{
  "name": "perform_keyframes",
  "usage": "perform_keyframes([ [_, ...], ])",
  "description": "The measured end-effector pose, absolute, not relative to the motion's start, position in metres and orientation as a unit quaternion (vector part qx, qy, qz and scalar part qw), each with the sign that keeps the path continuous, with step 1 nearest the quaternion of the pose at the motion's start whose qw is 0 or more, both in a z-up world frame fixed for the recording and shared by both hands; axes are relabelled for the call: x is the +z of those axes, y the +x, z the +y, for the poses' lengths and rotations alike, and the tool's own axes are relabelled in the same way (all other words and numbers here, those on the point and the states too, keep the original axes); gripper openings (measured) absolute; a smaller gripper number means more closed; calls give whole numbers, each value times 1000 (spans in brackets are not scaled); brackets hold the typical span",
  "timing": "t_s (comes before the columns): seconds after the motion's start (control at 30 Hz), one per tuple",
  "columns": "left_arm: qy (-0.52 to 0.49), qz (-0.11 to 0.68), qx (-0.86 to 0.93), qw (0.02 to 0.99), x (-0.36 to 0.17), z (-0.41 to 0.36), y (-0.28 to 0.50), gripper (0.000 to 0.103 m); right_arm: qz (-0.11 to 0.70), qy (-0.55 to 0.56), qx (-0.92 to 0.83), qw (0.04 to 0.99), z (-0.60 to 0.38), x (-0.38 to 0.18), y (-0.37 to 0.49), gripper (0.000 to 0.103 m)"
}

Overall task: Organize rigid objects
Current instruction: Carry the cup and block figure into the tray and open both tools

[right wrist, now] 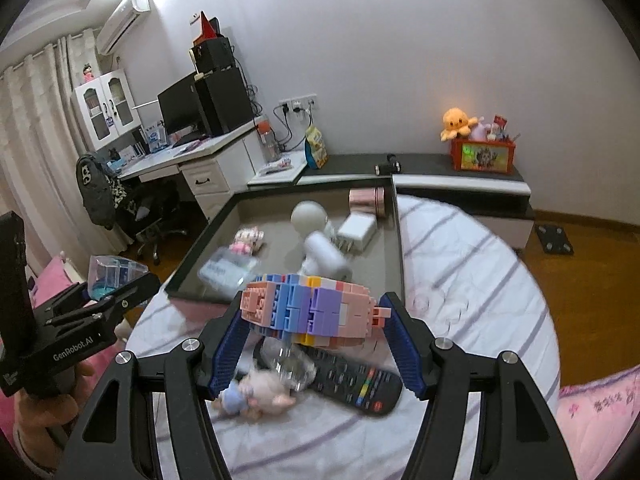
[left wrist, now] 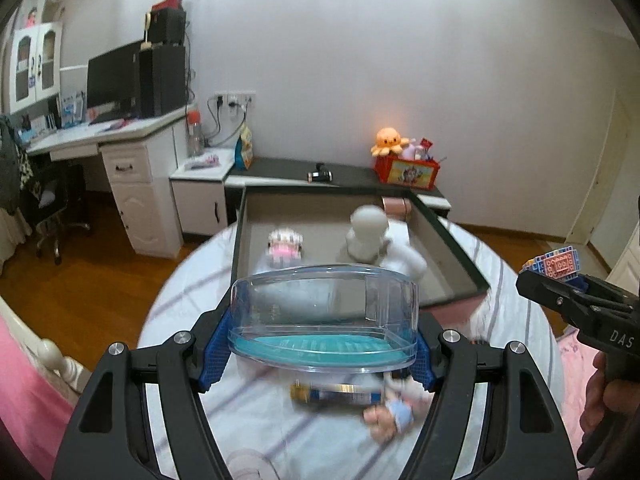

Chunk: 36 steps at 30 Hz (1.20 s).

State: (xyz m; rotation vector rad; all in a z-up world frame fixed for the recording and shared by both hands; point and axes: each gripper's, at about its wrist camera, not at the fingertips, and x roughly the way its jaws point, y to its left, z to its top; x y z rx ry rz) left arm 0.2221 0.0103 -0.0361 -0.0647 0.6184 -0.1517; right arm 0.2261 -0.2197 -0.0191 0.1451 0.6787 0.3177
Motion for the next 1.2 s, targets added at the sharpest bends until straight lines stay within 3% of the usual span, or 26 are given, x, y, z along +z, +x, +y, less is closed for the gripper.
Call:
perform_keyframes([
  [0.27, -24, 291, -81, 953, -29, -2, 271, 73, 322, 56, 153, 933, -212, -9, 277, 66],
  [0.83, -25, 350, -99, 931, -83, -29, 352, 73, 383, 63, 136, 911, -209, -67, 353, 67],
  [0.93, -19, 351, -94, 932, -84, -28, 350, 81, 389, 60, 138, 909, -208, -70, 353, 81],
  [0.97, -18, 349, -91, 933, -82, -28, 349, 87, 388, 60, 135, 910, -208, -70, 352, 83],
  [1.13, -22, 330, -75, 941, -70, -17, 332, 96, 385, 63, 125, 912, -211, -66, 345, 88],
  [1.2, -25, 325, -69, 943, -66, -12, 324, 98, 383, 65, 115, 914, -214, -64, 339, 103],
])
